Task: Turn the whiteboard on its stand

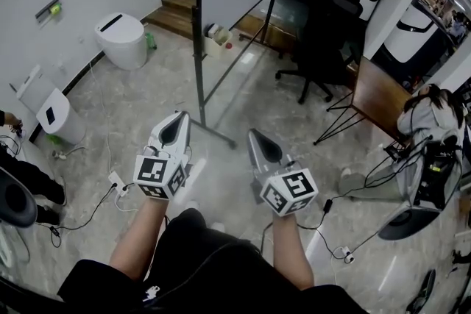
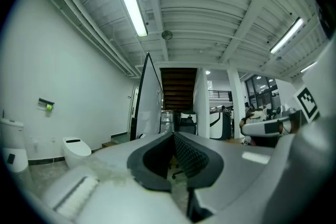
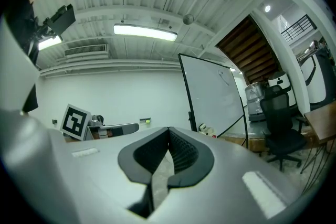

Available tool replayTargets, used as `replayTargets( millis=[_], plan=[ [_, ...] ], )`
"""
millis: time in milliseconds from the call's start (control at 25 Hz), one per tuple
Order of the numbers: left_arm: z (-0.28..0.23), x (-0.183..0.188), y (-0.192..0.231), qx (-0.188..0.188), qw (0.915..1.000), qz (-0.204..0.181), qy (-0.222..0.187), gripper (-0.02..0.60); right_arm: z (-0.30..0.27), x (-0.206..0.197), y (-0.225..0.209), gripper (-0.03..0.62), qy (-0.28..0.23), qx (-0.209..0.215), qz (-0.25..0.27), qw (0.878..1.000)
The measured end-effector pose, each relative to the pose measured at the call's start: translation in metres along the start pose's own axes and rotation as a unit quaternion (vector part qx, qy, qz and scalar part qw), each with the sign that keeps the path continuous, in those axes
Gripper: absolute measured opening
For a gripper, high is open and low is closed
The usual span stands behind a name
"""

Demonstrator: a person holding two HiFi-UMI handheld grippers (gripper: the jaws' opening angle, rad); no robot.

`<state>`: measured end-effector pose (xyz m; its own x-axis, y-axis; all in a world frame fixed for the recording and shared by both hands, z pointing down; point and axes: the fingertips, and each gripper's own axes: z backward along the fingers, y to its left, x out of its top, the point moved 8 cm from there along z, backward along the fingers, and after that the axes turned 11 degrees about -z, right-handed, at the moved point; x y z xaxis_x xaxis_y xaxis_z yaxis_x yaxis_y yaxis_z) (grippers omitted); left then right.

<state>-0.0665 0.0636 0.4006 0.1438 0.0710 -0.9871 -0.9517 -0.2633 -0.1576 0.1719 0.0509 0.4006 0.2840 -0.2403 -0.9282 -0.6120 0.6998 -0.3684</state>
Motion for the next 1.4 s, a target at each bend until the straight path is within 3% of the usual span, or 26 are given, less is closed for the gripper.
replayTargets(
  millis=[320,840,1400],
  plan=[
    [-0.012,0.007,0.007,0.008,0.9999,-0.007,0.001,0.002,-0.011,0.005,-0.005,0.009,0.001,0.006,0.002,1.000],
    [-0.057,-0.015,0.046,0.000,1.0000,0.003,0.008,0.002,-0.065,0.007,-0.024,0.009,0.005,0.002,0.004,1.000],
    [-0.119,-0.026,0.113,-0.037,0.9992,0.011,0.012,0.002,-0.149,0.020,-0.033,0.009,0.008,-0.019,0.018,1.000]
  ],
)
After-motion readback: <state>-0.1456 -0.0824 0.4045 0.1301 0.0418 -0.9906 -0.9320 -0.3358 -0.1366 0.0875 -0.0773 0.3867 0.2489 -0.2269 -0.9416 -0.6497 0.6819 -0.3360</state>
